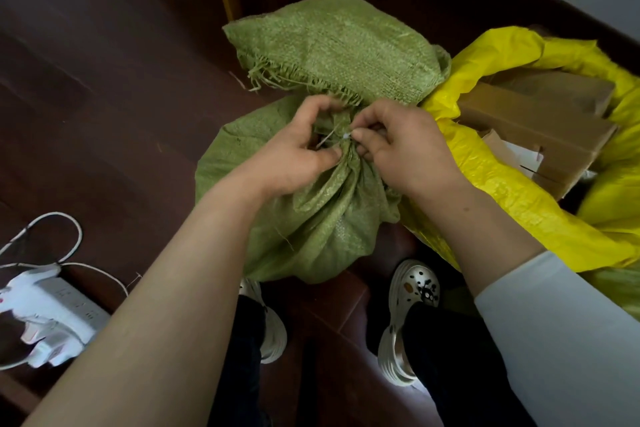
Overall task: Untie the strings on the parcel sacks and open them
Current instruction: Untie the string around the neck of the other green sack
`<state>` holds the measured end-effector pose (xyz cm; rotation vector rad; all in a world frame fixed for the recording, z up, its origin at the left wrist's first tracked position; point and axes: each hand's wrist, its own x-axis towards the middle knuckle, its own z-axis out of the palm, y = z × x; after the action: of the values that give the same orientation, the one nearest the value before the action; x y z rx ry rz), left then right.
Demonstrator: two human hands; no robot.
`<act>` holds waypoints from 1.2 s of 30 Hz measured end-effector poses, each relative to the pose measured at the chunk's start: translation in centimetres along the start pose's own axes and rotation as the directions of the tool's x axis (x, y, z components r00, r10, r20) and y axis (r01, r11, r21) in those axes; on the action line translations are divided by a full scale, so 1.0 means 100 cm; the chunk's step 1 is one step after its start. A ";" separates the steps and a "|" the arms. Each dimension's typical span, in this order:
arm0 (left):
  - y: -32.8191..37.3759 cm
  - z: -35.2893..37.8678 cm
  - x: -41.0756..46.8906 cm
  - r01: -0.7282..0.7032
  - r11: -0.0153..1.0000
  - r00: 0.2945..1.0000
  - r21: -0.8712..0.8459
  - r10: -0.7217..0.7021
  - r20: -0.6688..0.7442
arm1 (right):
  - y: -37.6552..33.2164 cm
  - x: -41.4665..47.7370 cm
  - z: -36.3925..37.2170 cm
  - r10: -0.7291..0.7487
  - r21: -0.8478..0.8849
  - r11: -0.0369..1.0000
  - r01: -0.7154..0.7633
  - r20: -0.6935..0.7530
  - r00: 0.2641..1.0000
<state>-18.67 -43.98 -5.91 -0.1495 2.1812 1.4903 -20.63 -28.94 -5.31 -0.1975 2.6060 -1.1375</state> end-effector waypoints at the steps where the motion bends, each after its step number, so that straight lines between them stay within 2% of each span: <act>1: 0.000 0.000 -0.001 -0.011 1.000 1.000 0.017 0.010 0.026 | 0.000 0.000 0.000 0.000 0.018 1.000 0.000 0.003 1.000; 4: 0.003 0.000 -0.001 -0.019 0.999 1.000 -0.049 0.019 -0.009 | 0.000 0.000 0.001 -0.003 0.077 0.997 0.002 0.014 1.000; 7: 0.008 -0.002 -0.001 0.039 0.985 0.993 -0.168 -0.057 -0.106 | 0.001 0.001 0.001 -0.016 0.085 0.996 0.016 0.010 1.000; 11: 0.005 0.005 -0.001 0.016 0.997 0.994 -0.076 -0.024 -0.110 | 0.000 0.001 -0.003 -0.012 0.000 1.000 0.012 0.036 0.999; 17: 0.004 0.011 0.004 0.020 0.999 0.993 0.041 -0.015 -0.116 | -0.006 -0.001 -0.011 -0.016 -0.256 0.966 0.041 0.101 0.995; 22: 0.004 0.011 0.006 0.054 0.986 0.990 0.157 -0.032 -0.139 | -0.004 0.000 -0.010 -0.058 -0.299 0.949 0.096 0.134 0.989; 26: 0.011 0.009 0.001 -0.050 0.995 0.977 0.091 0.068 -0.201 | -0.004 -0.002 -0.007 -0.113 -0.303 0.946 0.116 0.027 0.993; 29: 0.008 0.006 -0.001 -0.127 0.971 0.959 0.204 0.173 -0.226 | -0.004 -0.003 -0.008 -0.150 -0.302 0.942 0.144 0.003 0.989; 32: 0.000 0.006 -0.001 -0.128 0.966 0.962 0.225 0.176 -0.208 | -0.001 -0.002 -0.007 -0.195 -0.323 0.928 0.185 0.000 0.981; 36: -0.003 0.006 -0.001 -0.189 0.962 0.932 0.196 0.239 -0.274 | -0.001 -0.003 -0.008 -0.254 -0.302 0.924 0.232 -0.033 0.967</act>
<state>-18.25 -43.56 -6.29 -0.0829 2.6261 1.4683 -20.61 -28.37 -4.65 -0.5691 2.8689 -0.8282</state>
